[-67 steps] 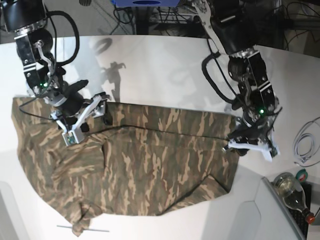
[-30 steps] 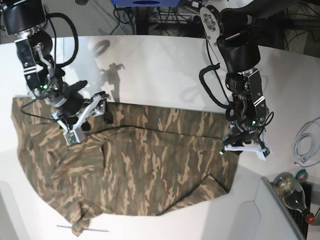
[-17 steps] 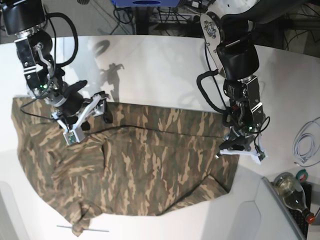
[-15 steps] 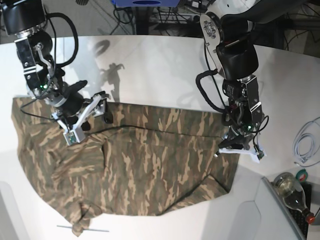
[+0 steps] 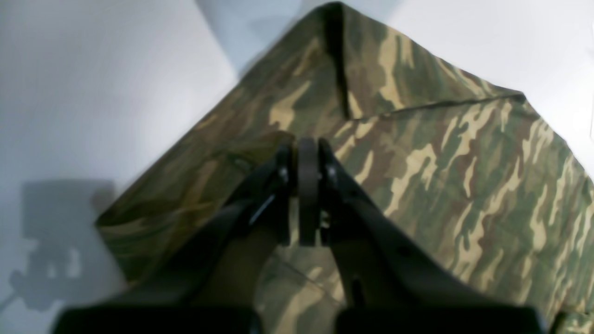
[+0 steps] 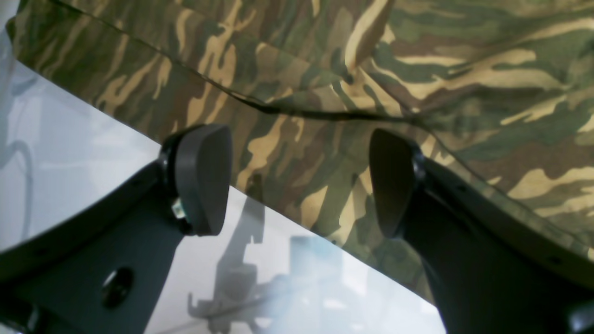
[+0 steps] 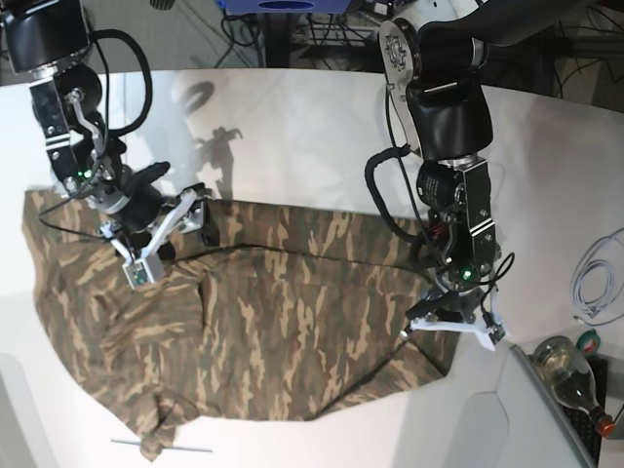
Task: Layout the t-shirt on the table in an organized manner, then fold the t-shirt properly
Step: 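Reposition the left gripper along the shirt edge and pinch the fabric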
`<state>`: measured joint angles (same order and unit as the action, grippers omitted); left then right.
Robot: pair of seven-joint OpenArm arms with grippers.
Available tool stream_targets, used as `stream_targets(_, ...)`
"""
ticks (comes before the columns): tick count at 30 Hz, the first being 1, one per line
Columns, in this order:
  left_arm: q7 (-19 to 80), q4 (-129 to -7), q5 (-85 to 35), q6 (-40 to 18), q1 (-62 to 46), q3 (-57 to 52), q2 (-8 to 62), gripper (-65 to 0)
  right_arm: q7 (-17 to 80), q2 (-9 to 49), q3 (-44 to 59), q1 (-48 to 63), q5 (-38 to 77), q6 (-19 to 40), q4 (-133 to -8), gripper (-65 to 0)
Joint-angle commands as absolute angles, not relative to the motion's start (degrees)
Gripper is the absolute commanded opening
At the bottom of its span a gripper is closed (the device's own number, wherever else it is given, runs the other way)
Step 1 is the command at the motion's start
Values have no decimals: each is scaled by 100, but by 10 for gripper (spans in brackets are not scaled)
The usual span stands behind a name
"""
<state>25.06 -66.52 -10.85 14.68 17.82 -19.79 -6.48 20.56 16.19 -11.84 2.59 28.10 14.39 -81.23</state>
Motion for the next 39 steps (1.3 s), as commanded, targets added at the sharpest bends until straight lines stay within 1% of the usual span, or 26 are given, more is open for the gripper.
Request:
stream_targets(1, 2378, -6747, -1059, 1508, 1956, -1851, -637, -650, 1912, 1675, -1156, 163, 2844, 1499, -8207, -224)
stream_targets(6, 2360, -6519, -1059, 1727, 2255, -1666, -646, -650, 1912, 1675, -1156, 145, 2844, 1499, -8207, -224)
stream_targets(9, 2316, -6185, -1033, 1745, 2440, -1657, -646, -650, 1912, 1675, -1156, 136, 2844, 1499, -8207, -224)
stream_targets(16, 1446, -5288, -998, 1833, 2554, -1657, -629, -650, 1912, 1675, -1156, 101, 2844, 1499, -8207, -224)
stream_targets(21, 1024, -5156, -998, 1842, 2554, -1657, -620, -650, 1912, 1684, -1156, 101, 2835, 1499, -8207, -224)
stream_targets(25, 980, -5103, -998, 1842, 2633, -1648, -620, -650, 1912, 1684, -1156, 101, 2835, 1499, -8207, -224)
stream_targets(27, 980, -4778, -971, 1842, 2747, -1648, -620, -650, 1912, 1684, -1156, 101, 2835, 1499, -8207, -224)
stream_targets(31, 980, -4101, -532, 1842, 2985, -1648, -620, -650, 1912, 1684, -1156, 101, 2835, 1499, -8207, -224)
stream_targets(34, 980, -4171, -497, 1842, 2932, -1648, -629, -650, 1912, 1684, -1156, 110, 2835, 1499, -8207, -224)
stream_targets(35, 980, -4224, -488, 1842, 2932, -1648, -629, -645, 1912, 1684, -1156, 110, 2835, 1499, -8207, -224)
stream_targets(37, 980, -4286, -488, 1842, 2923, -1666, -629, -566, 1912, 1684, -1156, 119, 2835, 1499, -8207, -224)
stream_targets(39, 1015, -4295, -488, 1842, 2923, -1657, -611, -502, 1912, 1684, -1156, 127, 2835, 1499, -8207, -224)
